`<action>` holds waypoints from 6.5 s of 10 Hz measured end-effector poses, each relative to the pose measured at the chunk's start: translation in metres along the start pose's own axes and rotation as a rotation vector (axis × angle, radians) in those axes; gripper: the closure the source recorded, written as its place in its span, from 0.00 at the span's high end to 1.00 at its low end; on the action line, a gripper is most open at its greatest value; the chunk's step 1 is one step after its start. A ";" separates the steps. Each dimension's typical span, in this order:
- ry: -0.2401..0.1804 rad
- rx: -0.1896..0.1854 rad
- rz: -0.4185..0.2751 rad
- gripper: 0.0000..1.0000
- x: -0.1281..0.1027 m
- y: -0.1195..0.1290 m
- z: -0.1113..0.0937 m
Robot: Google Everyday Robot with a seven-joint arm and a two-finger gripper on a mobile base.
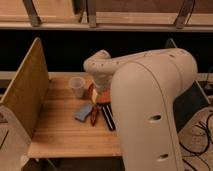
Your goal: Pick up the ceramic cup
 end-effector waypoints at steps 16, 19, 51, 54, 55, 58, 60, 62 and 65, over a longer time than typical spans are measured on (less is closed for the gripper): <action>0.000 0.000 0.000 0.80 0.000 0.000 0.000; -0.016 0.029 -0.023 0.80 -0.007 -0.004 -0.005; -0.567 0.122 -0.475 0.80 -0.200 0.002 -0.051; -0.560 0.078 -0.505 0.80 -0.211 0.022 -0.033; -0.557 0.059 -0.527 0.80 -0.218 0.031 -0.026; -0.531 -0.019 -0.558 0.80 -0.226 0.055 -0.003; -0.499 -0.097 -0.577 0.71 -0.224 0.073 0.013; -0.477 -0.144 -0.605 0.51 -0.224 0.082 0.019; -0.470 -0.172 -0.616 0.19 -0.230 0.081 0.009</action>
